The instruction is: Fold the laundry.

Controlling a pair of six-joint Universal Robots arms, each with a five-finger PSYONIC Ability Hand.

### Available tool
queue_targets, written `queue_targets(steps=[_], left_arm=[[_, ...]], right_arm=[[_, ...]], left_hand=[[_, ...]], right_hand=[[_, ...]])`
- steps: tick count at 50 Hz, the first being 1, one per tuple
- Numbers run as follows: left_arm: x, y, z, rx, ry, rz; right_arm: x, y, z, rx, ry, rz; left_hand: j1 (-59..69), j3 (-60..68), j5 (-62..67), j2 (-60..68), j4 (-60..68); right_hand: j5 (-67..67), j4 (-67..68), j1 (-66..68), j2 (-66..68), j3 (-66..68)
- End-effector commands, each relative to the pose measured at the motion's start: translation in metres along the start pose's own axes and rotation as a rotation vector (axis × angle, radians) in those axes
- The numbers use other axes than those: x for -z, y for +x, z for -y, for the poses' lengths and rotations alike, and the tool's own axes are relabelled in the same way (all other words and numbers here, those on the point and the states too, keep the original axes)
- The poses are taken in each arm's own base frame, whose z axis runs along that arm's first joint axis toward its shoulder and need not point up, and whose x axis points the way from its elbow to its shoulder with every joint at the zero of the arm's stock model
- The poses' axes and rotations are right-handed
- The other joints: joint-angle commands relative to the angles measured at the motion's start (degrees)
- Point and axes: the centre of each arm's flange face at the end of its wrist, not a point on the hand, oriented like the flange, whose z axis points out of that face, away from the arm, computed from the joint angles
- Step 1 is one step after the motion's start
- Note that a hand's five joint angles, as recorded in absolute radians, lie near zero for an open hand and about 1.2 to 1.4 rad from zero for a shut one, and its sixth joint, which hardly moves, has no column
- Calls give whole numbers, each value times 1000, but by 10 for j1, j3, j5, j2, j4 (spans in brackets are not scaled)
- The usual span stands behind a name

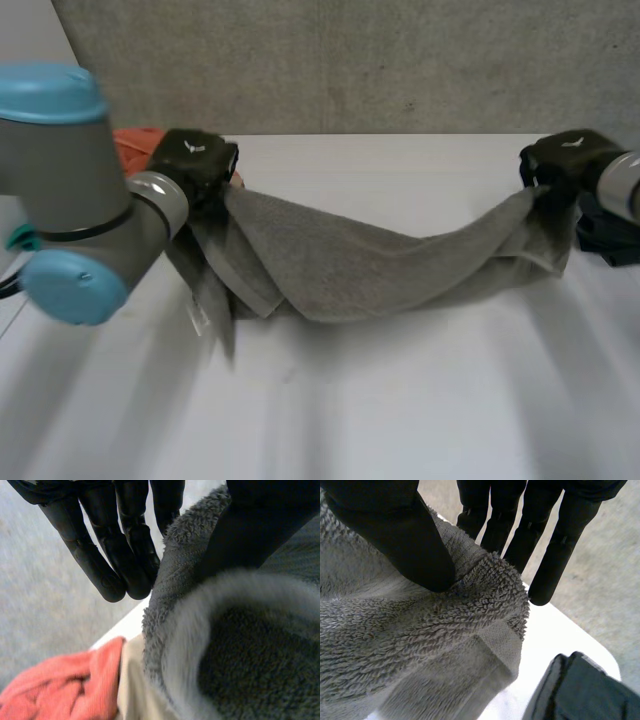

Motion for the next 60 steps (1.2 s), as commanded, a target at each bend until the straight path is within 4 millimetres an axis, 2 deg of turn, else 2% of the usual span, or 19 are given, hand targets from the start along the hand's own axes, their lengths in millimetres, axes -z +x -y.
queue_targets(steps=[1, 2, 3, 4, 5, 6, 8, 12, 14, 16, 17, 21, 25, 28, 30, 35, 40, 47, 60], left_arm=[[-60, 12, -60, -102, -134, 23], [-62, 14, -62, -103, -136, 19], [-64, 15, -63, -103, -137, 17], [-65, 16, -65, -103, -137, 13], [-66, 17, -63, -107, -131, 12], [-66, 17, -62, -110, -130, 13], [-64, 16, -58, -106, -126, 19], [-53, 3, -39, -95, -105, 74], [-40, -6, -24, -93, -85, 110], [-32, -10, -18, -93, -79, 122], [-23, -11, -17, -93, -83, 121], [2, -7, -22, -98, -112, 100], [18, 6, -37, -107, -142, 44], [23, 18, -53, -124, -175, -13], [23, 22, -59, -131, -188, -28], [12, 28, -79, -161, -226, -45], [0, 30, -86, -179, -219, -40], [-14, 32, -91, -192, -214, -40], [-31, 30, -94, -200, -197, -17]], right_arm=[[-50, -17, -40, 53, -31, -33], [-56, -19, -46, 60, -29, -50], [-59, -19, -48, 63, -25, -57], [-61, -20, -49, 64, -18, -64], [-63, -21, -49, 68, -12, -73], [-65, -21, -48, 70, 3, -97], [-66, -19, -47, 70, 12, -122], [-53, -12, -31, 69, 35, -165], [-38, -11, -20, 76, 30, -157], [-25, -12, -16, 85, 9, -138], [-13, -15, -14, 102, -19, -114], [12, -17, -20, 136, -97, -64], [20, -19, -35, 133, -166, -10], [17, -22, -52, 119, -210, 22], [13, -24, -59, 113, -226, 36], [-7, -26, -78, 99, -209, 62], [-25, -28, -89, 103, -166, 61], [-46, -28, -95, 118, -100, 27], [-65, -26, -94, 133, -23, -9]], left_hand=[[45, 39, 61, 33, 33], [3, -3, 19, -9, -9], [-61, -67, -45, -73, -73], [-151, -157, -136, -163, -163], [-369, -375, -353, -381, -381], [-466, -472, -450, -478, -478], [-571, -578, -556, -583, -584], [-571, -578, -556, -583, -584], [-571, -578, -556, -583, -584], [-571, -578, -556, -583, -584], [-571, -578, -556, -583, -584], [-571, -578, -556, -583, -584], [-492, -498, -476, -504, -504], [-437, -443, -421, -449, -449], [-431, -437, -416, -443, -444], [-433, -439, -417, -445, -445], [-465, -471, -449, -477, -477], [-502, -508, -486, -514, -514], [-488, -495, -473, -501, -501]], right_hand=[[129, 114, 150, 124, 119], [129, 114, 150, 124, 119], [69, 54, 90, 64, 58], [-60, -75, -39, -65, -70], [-198, -213, -177, -203, -208], [-434, -449, -413, -439, -444], [-571, -586, -550, -576, -581], [-571, -586, -550, -576, -581], [-571, -586, -550, -576, -581], [-571, -586, -550, -576, -581], [-571, -586, -550, -576, -581], [-529, -544, -509, -534, -540], [-420, -435, -399, -425, -430], [-304, -319, -283, -309, -315], [-276, -292, -256, -281, -287], [-276, -292, -256, -281, -287], [-278, -293, -258, -283, -289], [-271, -287, -251, -276, -282], [-204, -219, -184, -209, -215]])
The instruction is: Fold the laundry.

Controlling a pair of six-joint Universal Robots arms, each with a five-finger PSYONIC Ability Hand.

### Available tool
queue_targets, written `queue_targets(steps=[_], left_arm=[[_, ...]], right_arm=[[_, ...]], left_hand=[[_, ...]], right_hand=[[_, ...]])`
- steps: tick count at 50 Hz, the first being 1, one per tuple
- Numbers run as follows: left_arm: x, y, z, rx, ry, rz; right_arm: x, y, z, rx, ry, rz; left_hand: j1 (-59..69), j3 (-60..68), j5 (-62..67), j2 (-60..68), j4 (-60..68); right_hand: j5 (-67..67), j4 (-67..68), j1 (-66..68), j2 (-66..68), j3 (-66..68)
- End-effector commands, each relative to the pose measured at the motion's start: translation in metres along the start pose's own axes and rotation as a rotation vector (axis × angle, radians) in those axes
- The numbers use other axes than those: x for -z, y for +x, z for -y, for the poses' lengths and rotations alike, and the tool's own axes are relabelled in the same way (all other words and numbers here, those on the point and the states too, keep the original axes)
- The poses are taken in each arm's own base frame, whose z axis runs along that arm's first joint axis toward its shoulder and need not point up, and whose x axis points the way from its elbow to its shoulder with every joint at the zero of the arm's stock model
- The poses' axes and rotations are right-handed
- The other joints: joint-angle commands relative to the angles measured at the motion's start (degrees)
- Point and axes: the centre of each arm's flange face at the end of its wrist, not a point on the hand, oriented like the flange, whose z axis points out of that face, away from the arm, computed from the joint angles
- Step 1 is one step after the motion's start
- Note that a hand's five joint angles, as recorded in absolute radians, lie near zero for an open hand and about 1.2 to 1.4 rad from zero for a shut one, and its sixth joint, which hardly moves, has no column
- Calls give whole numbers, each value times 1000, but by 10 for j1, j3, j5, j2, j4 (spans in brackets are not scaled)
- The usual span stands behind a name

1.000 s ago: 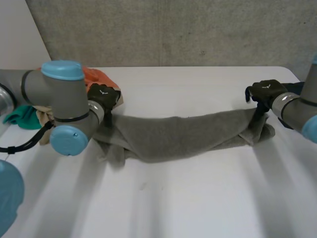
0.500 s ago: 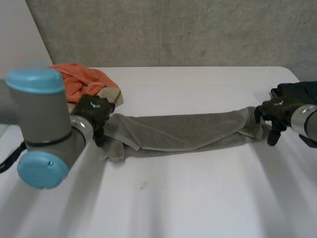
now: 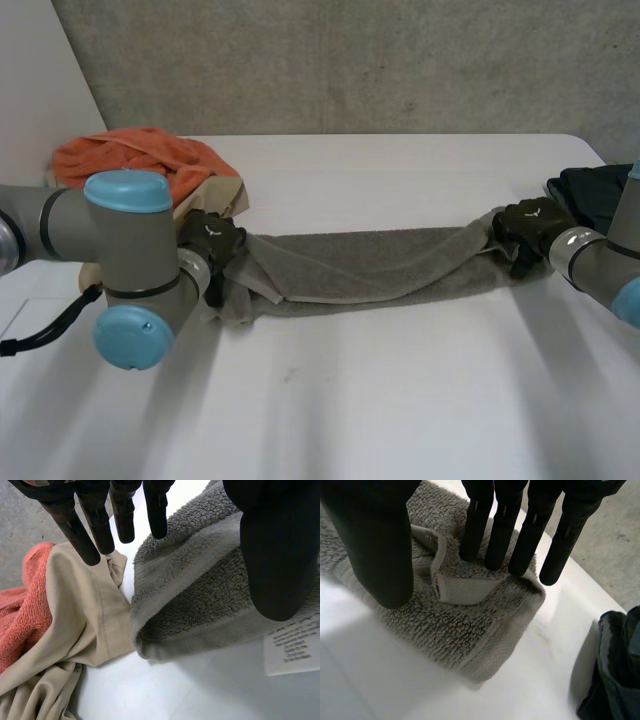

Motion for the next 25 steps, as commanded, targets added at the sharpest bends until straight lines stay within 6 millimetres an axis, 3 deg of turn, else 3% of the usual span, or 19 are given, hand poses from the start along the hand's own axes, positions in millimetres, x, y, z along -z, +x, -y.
queue_targets(steps=[1, 15, 25], left_arm=[[-10, -4, 1, 3, 9, 19], [-15, -2, 4, 11, 27, 2], [-22, 4, 8, 7, 46, -10]], right_arm=[[-8, 2, 1, 8, 27, -15], [-18, 7, 9, -75, 59, -42], [-27, -2, 11, -141, 48, -12]], left_hand=[[5, 8, 14, 9, 10], [30, 33, 39, 34, 35], [32, 35, 41, 36, 37]], right_hand=[[71, 70, 72, 79, 69], [40, 40, 42, 49, 38], [40, 40, 42, 49, 38]])
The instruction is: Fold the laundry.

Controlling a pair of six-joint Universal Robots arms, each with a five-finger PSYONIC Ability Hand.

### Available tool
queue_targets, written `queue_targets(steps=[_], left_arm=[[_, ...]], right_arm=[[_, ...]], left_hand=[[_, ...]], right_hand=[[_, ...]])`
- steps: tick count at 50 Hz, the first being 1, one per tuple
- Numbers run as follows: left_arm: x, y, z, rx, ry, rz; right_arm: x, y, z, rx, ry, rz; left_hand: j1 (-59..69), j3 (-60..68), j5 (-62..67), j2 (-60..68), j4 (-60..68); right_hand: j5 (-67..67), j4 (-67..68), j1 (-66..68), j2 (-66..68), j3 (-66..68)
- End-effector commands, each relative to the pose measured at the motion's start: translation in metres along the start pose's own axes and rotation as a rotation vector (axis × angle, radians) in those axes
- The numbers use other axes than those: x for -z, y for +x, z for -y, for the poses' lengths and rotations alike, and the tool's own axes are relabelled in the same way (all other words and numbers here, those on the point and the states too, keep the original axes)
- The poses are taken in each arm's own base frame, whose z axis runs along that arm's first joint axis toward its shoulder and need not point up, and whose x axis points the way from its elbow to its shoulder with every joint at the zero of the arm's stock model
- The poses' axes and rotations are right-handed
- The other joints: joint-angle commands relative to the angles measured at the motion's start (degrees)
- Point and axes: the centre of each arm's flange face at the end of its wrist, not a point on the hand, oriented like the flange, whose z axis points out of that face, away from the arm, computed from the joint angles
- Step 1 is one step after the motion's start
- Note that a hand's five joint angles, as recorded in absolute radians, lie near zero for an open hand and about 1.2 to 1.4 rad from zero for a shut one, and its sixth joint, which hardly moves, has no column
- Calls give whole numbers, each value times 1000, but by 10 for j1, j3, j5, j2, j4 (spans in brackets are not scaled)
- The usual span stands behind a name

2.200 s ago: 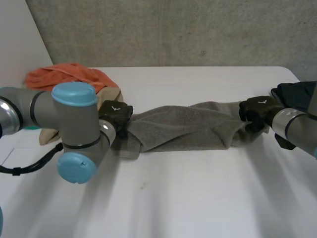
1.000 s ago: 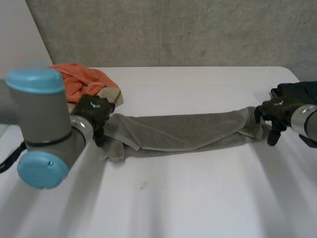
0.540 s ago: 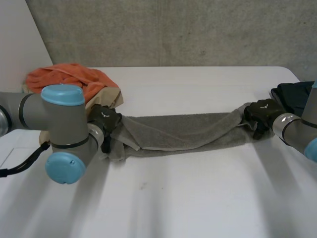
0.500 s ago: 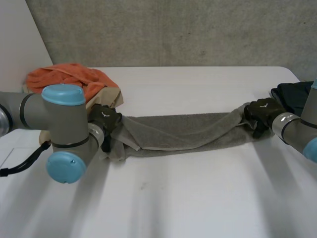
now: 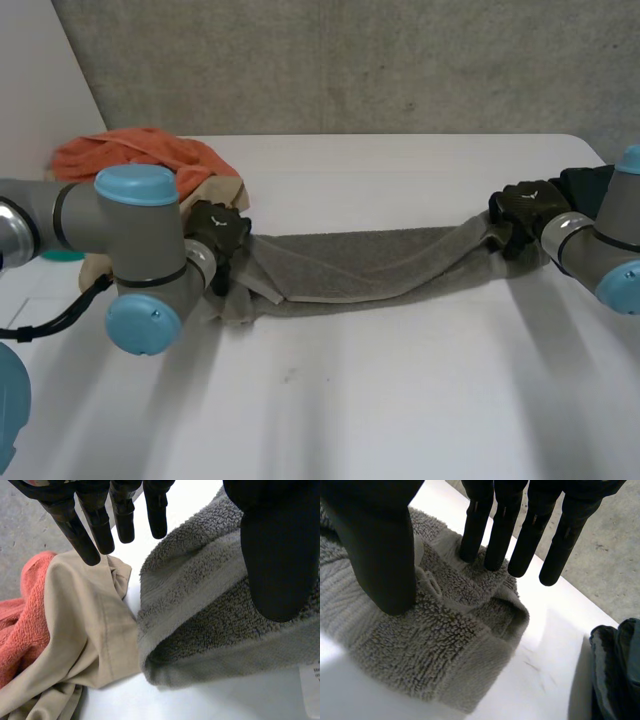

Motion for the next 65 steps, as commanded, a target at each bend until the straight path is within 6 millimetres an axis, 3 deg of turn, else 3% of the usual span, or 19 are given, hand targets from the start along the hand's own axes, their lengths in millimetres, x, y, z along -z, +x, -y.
queue_targets(steps=[1, 5, 9, 10, 12, 16, 18, 20, 21, 24, 25, 30, 35, 39, 47, 51, 55, 63, 65], left_arm=[[-6, 4, 2, -2, 11, -6], [-12, 7, 0, -4, 6, -15], [-23, 9, -1, -6, 8, -30], [-29, 6, 2, -6, 23, -22], [-36, 2, 7, -4, 47, -4], [-50, -36, 56, 3, 221, 130], [-49, -77, 95, 33, 364, 266], [-41, -112, 121, 87, 467, 377], [-26, -142, 146, 162, 580, 467], [1, -185, 176, 303, 748, 580], [7, -191, 181, 332, 784, 589], [26, -203, 194, 378, 860, 551], [22, -192, 179, 391, 809, 452], [6, -173, 149, 406, 709, 379], [-24, -112, 47, 434, 341, 237], [-21, -88, 8, 431, 176, 176], [-14, -79, -18, 394, 53, 143], [4, -82, -25, 332, 22, 95], [8, -80, -22, 323, 40, 70]], right_arm=[[-6, -8, -1, -45, -20, 28], [-13, -10, -4, -45, -35, 40], [-22, -7, 0, -35, -10, 26], [-25, -3, 5, -33, 15, 16], [-29, 3, 15, -21, 57, -5], [-37, 24, 63, 18, 267, -109], [-36, 44, 100, 22, 446, -198], [-31, 59, 125, 17, 567, -260], [-23, 74, 148, 0, 684, -329], [-8, 94, 179, -21, 850, -424], [3, 105, 195, -29, 944, -467], [20, 110, 211, -40, 974, -432], [23, 92, 198, -75, 840, -309], [19, 79, 169, -106, 693, -234], [8, 33, 70, -134, 296, -41], [17, 5, 22, -111, 68, 60], [31, -6, -6, -44, -103, 128], [51, -1, -6, -35, -206, 178], [53, 1, -1, -43, -198, 171]], left_hand=[[32, 35, 40, 37, 37], [132, 136, 141, 137, 138], [522, 525, 531, 527, 528], [619, 623, 628, 624, 625], [620, 624, 629, 625, 626], [620, 624, 629, 625, 626], [620, 624, 629, 625, 626], [620, 624, 629, 625, 626], [620, 624, 629, 625, 626], [620, 624, 629, 625, 626], [620, 624, 629, 625, 626], [620, 624, 629, 625, 626], [620, 624, 629, 625, 626], [620, 624, 629, 625, 626], [620, 624, 629, 625, 626], [620, 624, 629, 625, 626], [620, 624, 629, 625, 626], [620, 624, 629, 625, 626], [549, 552, 557, 553, 554]], right_hand=[[46, 44, 42, 45, 41], [89, 87, 85, 89, 84], [409, 406, 405, 408, 404], [409, 407, 405, 409, 404], [409, 407, 405, 409, 404], [409, 407, 405, 409, 404], [409, 407, 405, 409, 404], [409, 407, 405, 409, 404], [409, 407, 405, 409, 404], [409, 407, 405, 409, 404], [409, 407, 405, 409, 404], [409, 407, 405, 409, 404], [409, 407, 405, 409, 404], [409, 407, 405, 409, 404], [409, 407, 405, 409, 404], [409, 407, 405, 409, 404], [409, 407, 405, 409, 404], [409, 407, 405, 409, 404], [409, 407, 405, 409, 404]])
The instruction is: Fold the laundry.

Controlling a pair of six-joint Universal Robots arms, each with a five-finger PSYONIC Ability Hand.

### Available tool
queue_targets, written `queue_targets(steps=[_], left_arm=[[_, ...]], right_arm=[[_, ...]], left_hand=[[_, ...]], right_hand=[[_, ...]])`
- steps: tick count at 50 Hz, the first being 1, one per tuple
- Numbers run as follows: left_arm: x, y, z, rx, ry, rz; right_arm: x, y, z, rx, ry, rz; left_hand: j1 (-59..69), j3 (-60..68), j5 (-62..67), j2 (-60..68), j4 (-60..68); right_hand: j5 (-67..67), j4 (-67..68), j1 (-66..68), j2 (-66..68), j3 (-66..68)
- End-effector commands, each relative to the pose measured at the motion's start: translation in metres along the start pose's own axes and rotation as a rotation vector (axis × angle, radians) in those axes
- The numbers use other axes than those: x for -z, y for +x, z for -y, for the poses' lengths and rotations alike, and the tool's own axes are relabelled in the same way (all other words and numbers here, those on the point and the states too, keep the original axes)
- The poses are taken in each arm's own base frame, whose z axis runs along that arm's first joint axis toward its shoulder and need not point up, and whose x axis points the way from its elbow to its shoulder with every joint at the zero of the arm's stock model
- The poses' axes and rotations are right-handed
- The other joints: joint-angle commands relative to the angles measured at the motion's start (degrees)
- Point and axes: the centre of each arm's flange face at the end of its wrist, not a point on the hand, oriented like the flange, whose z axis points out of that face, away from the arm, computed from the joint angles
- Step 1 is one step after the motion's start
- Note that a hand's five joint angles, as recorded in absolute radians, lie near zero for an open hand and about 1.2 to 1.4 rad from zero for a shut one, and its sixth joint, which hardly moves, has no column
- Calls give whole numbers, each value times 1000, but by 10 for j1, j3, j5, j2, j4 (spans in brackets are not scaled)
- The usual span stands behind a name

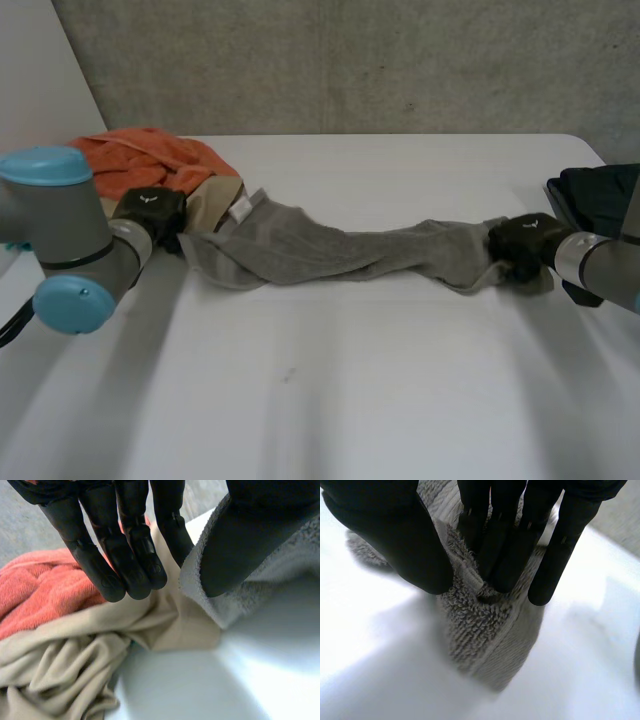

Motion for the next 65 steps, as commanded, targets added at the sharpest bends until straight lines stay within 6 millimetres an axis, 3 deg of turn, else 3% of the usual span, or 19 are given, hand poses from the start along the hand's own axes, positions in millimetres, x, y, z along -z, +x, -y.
queue_targets(steps=[1, 2, 4, 16, 20, 24, 35, 41, 44, 49, 53, 56, 58, 59, 62, 63, 65], left_arm=[[14, 0, 7, -44, 30, -72], [18, 3, 8, -57, 43, -105], [21, 7, 8, -73, 51, -132], [30, 15, -11, -290, 83, -160], [29, 18, -17, -347, 82, -169], [30, 19, -21, -365, 65, -179], [39, 27, -24, -377, 77, -247], [35, 33, -32, -395, 76, -294], [33, 36, -36, -413, 73, -324], [36, 32, -32, -410, 60, -327], [48, 18, -1, -362, 113, -288], [75, -5, 56, -210, 238, -210], [87, -15, 78, -140, 295, -179], [98, -26, 99, -70, 352, -151], [116, -41, 131, 29, 441, -117], [129, -50, 151, 82, 501, -100], [140, -57, 166, 130, 539, -84]], right_arm=[[14, 4, 9, -22, -16, 1], [17, 3, 10, -28, -15, 2], [19, 1, 10, -33, -19, 6], [22, -18, 12, 14, 44, 1], [17, -25, 7, 34, 43, 5], [14, -26, 3, 66, 29, -5], [35, -3, 22, 7, 76, -81], [35, 3, 21, -20, 73, -97], [34, 4, 21, -19, 63, -106], [40, 6, 24, -25, 36, -111], [56, 13, 37, -35, 28, -117], [87, 31, 66, -35, 75, -162], [103, 39, 82, -22, 115, -194], [119, 48, 99, -8, 163, -233], [142, 62, 120, 8, 222, -297], [157, 69, 133, 14, 258, -332], [169, 76, 141, 11, 280, -361]], left_hand=[[-20, -31, -12, -36, -35], [-176, -186, -168, -192, -190], [-248, -258, -240, -264, -262], [-361, -371, -353, -377, -375], [-362, -373, -355, -378, -377], [-361, -371, -353, -377, -375], [-261, -272, -254, -277, -276], [-68, -79, -60, -84, -83], [130, 119, 138, 114, 116], [130, 120, 138, 114, 116], [130, 120, 138, 114, 116], [130, 120, 138, 114, 116], [130, 120, 138, 114, 116], [130, 120, 138, 114, 116], [130, 120, 138, 114, 116], [130, 120, 138, 114, 116], [130, 120, 138, 114, 116]], right_hand=[[130, 109, 165, 127, 114], [33, 12, 69, 30, 17], [17, -4, 53, 14, 1], [-190, -211, -154, -193, -206], [-139, -161, -104, -143, -155], [135, 114, 170, 131, 119], [135, 114, 171, 132, 119], [135, 114, 171, 132, 119], [135, 114, 171, 132, 119], [135, 114, 171, 132, 119], [135, 114, 171, 132, 119], [135, 114, 171, 132, 119], [135, 114, 171, 132, 119], [135, 114, 171, 132, 119], [135, 114, 171, 132, 119], [135, 114, 171, 132, 119], [135, 114, 171, 132, 119]])
